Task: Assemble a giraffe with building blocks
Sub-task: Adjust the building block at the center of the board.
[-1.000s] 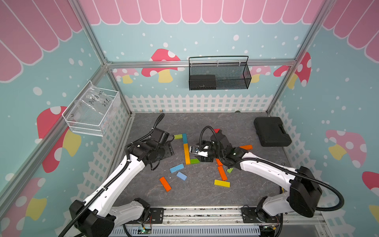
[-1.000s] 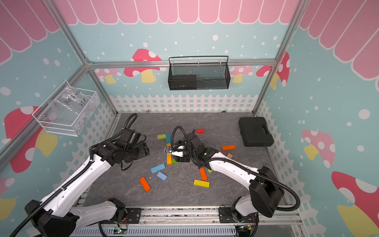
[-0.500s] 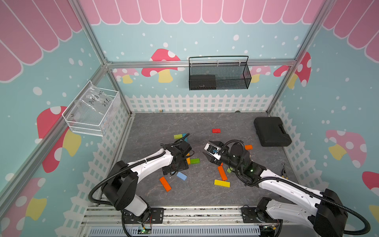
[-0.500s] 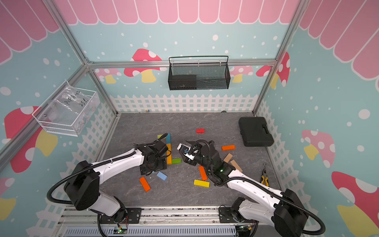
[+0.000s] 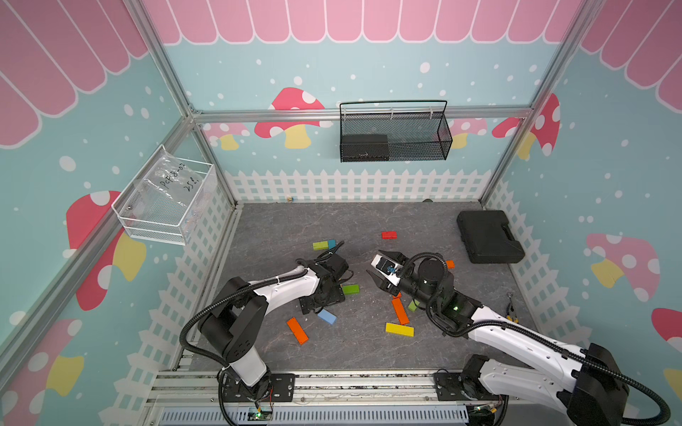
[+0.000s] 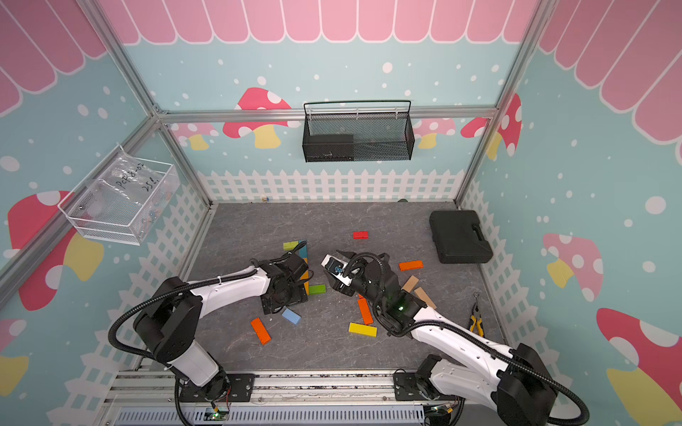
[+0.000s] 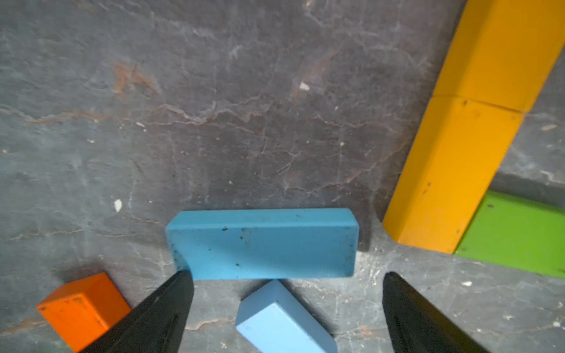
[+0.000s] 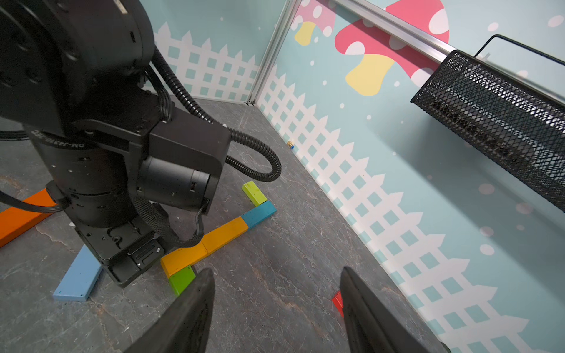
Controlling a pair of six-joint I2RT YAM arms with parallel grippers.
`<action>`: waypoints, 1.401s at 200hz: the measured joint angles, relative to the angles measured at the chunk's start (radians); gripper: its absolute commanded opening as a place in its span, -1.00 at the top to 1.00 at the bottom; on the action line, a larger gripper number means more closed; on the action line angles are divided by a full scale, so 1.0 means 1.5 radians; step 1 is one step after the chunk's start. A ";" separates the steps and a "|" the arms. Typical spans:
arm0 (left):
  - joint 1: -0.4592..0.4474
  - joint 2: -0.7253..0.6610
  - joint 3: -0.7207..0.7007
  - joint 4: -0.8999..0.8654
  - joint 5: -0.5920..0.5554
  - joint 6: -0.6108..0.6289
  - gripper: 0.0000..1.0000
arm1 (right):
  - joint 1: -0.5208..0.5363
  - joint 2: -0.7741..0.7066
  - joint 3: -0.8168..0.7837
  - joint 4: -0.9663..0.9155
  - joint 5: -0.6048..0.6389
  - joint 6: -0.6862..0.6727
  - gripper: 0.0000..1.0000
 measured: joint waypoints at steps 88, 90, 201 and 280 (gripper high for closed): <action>0.035 -0.035 0.007 -0.043 0.008 0.063 -0.98 | 0.000 0.005 0.000 0.000 -0.001 0.000 -0.32; 0.035 -0.036 0.008 -0.043 0.008 0.063 -0.97 | 0.000 0.005 0.000 0.000 -0.001 0.000 -0.32; 0.030 -0.146 -0.020 0.008 0.098 -0.216 -0.83 | 0.000 0.010 0.000 -0.001 -0.007 0.000 -0.31; 0.082 -0.340 -0.051 -0.022 0.061 -0.377 -0.79 | 0.013 0.196 0.159 -0.128 -0.092 -0.020 -0.17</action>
